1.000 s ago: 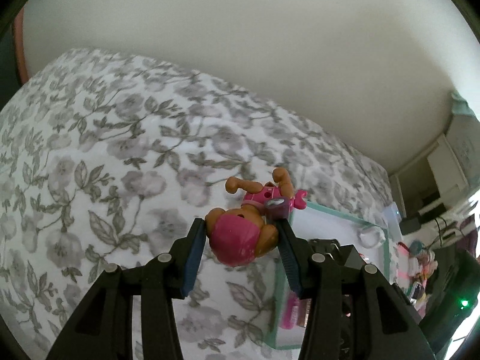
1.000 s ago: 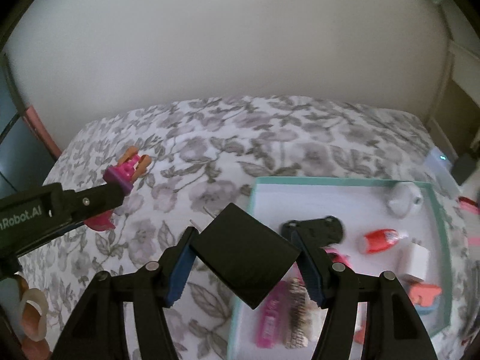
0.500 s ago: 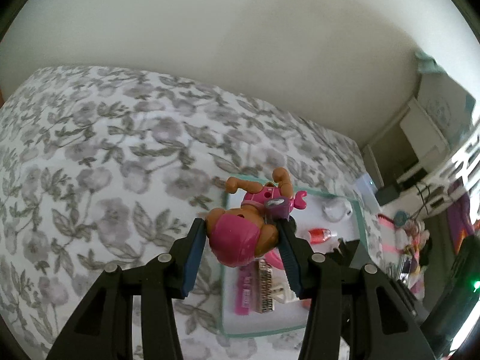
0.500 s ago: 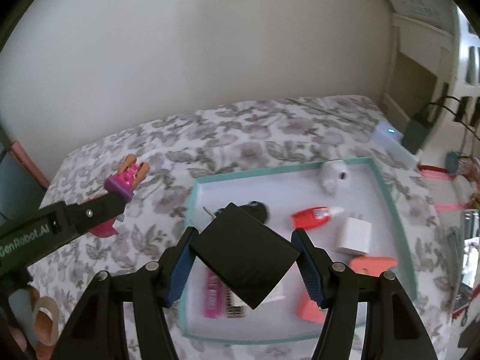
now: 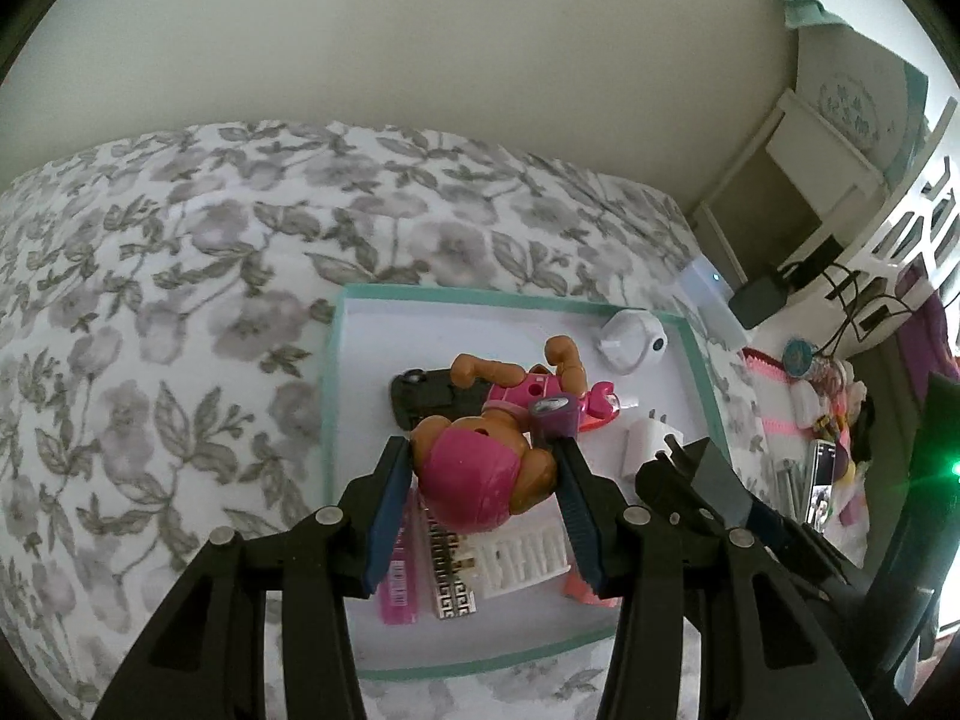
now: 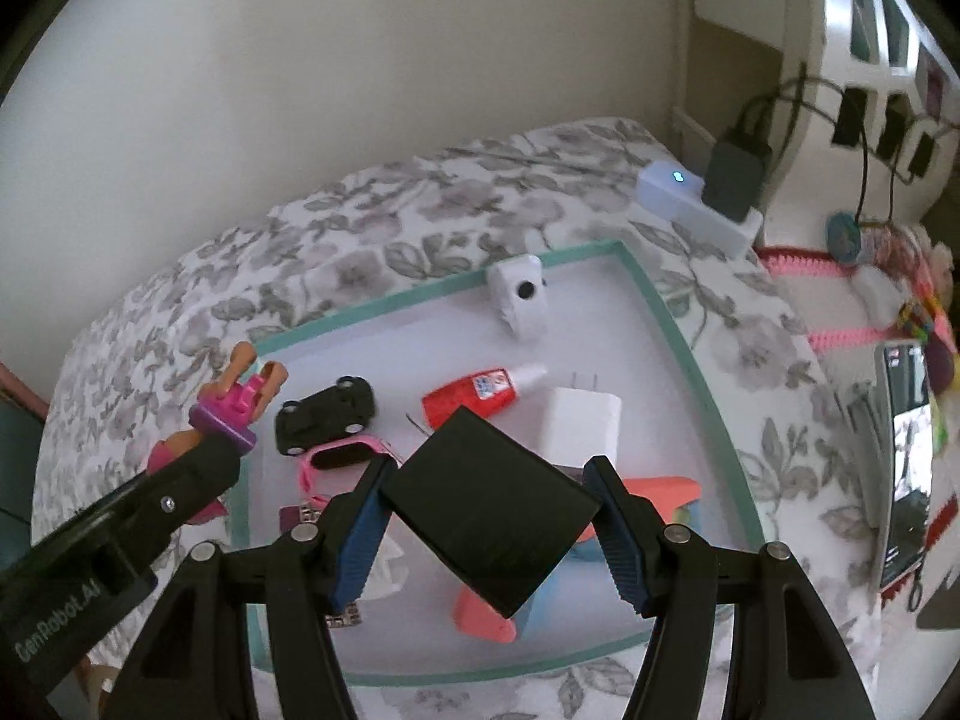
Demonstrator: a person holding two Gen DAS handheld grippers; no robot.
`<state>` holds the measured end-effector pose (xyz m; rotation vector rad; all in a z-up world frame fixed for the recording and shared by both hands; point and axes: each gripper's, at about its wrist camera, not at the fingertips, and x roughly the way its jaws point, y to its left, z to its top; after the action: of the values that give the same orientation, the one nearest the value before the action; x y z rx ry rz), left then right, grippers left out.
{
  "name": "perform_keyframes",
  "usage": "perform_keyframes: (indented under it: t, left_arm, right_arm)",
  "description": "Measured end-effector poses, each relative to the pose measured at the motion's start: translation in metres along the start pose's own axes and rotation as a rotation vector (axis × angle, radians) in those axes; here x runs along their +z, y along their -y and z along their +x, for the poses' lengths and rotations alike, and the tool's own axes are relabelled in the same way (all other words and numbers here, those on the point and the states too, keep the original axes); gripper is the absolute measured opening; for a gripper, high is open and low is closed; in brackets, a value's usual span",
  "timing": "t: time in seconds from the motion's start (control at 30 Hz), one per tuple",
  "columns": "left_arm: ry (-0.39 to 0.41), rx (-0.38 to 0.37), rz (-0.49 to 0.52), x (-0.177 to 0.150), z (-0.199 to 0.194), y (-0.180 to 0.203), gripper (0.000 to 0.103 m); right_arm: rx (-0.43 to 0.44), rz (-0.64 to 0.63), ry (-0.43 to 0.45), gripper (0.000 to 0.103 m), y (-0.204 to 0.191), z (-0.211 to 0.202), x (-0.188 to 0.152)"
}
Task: Organize rigid objects
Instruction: 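Carry the doll and black box into the tray and open both tools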
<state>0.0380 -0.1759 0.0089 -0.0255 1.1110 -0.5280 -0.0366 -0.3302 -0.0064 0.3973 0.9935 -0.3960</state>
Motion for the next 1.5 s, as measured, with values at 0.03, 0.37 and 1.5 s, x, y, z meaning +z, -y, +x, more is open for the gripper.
perform_keyframes:
  t: [0.03, 0.37, 1.5]
  left_arm:
    - [-0.004, 0.001, 0.003, -0.001, 0.003, 0.001, 0.050]
    - [-0.043, -0.020, -0.006, -0.003, 0.024, 0.008, 0.050]
    - [-0.041, 0.094, -0.084, -0.002, 0.020, -0.026, 0.059]
  right_arm:
    - [-0.001, 0.006, -0.004, 0.067, 0.003, 0.002, 0.000]
    - [-0.016, 0.029, -0.041, 0.067, 0.016, 0.015, -0.001]
    - [-0.021, 0.018, -0.099, 0.068, 0.013, 0.031, -0.006]
